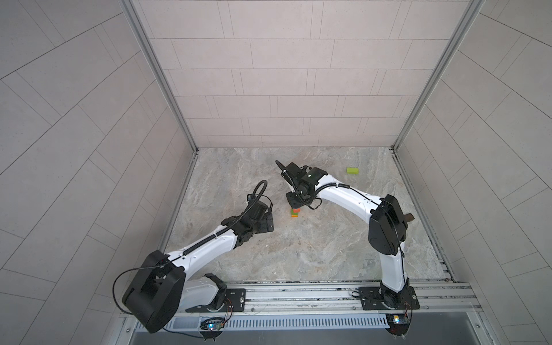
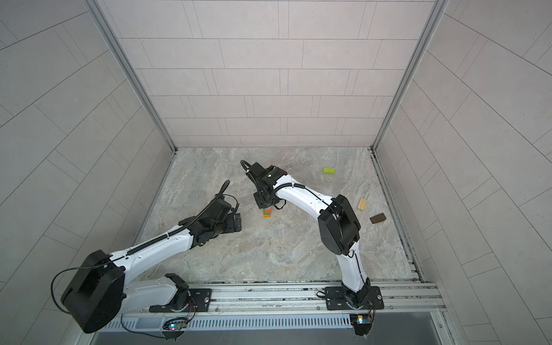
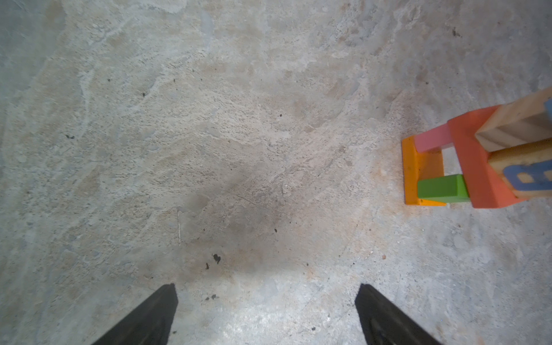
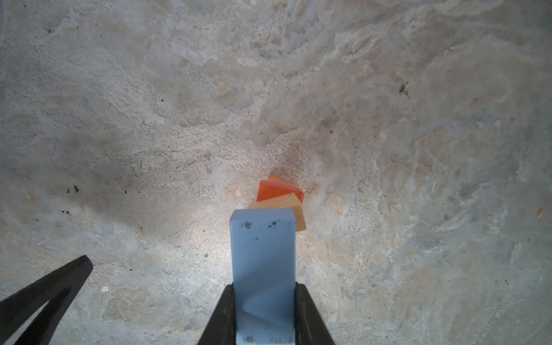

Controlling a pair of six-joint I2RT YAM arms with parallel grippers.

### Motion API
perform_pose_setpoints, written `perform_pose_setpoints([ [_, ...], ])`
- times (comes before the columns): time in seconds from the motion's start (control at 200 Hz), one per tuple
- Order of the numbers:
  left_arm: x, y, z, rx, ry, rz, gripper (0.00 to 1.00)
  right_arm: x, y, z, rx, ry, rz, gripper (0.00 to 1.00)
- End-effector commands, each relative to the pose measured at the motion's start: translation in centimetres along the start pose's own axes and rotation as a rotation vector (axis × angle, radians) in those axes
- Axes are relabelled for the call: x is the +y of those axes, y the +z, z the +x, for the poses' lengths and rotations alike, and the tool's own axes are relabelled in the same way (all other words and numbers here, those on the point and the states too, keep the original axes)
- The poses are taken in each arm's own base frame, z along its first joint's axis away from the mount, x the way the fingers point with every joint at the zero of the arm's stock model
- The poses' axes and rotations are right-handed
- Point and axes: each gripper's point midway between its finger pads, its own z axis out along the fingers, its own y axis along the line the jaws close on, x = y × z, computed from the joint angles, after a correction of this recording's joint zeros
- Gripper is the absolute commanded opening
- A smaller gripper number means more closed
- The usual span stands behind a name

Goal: Build the wood block tower
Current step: 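Lift the light blue block and carry it over the structure with the right gripper, then lower the light blue block onto the structure top and open the right gripper, then move the right gripper to the lime green block while the left moves away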

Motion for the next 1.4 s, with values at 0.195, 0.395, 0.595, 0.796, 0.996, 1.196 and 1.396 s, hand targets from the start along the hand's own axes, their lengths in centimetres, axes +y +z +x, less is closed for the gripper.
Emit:
perform_pose_setpoints([
  [0.195, 0.3, 0.1, 0.2, 0.0, 0.007, -0.002, 1.0, 0.0, 0.2, 0.4, 0.021, -0.001, 0.016, 0.33],
  [0.395, 0.3, 0.1, 0.3, 0.0, 0.008, 0.002, 1.0, -0.2, 0.2, 0.6, 0.023, -0.006, 0.024, 0.5],
  [0.595, 0.2, 0.1, 0.3, -0.001, 0.008, 0.007, 1.0, -0.2, -0.3, 0.4, 0.001, -0.011, 0.015, 0.56],
  [0.796, 0.3, 0.0, 0.2, -0.004, 0.002, 0.013, 1.0, -0.4, -2.0, 0.1, -0.052, -0.025, 0.007, 0.62],
  [0.996, -0.2, -1.3, -0.7, -0.025, -0.023, 0.036, 1.0, -1.9, -4.9, 0.1, -0.136, -0.012, 0.006, 0.65],
  [1.196, -0.6, -3.7, -3.5, -0.107, -0.05, 0.041, 1.0, -6.4, -7.7, 0.3, -0.229, 0.088, 0.019, 0.68],
  [1.396, -2.1, -6.1, -7.9, -0.169, -0.039, 0.033, 1.0, -15.0, -7.8, -0.8, -0.315, 0.27, 0.089, 0.84],
])
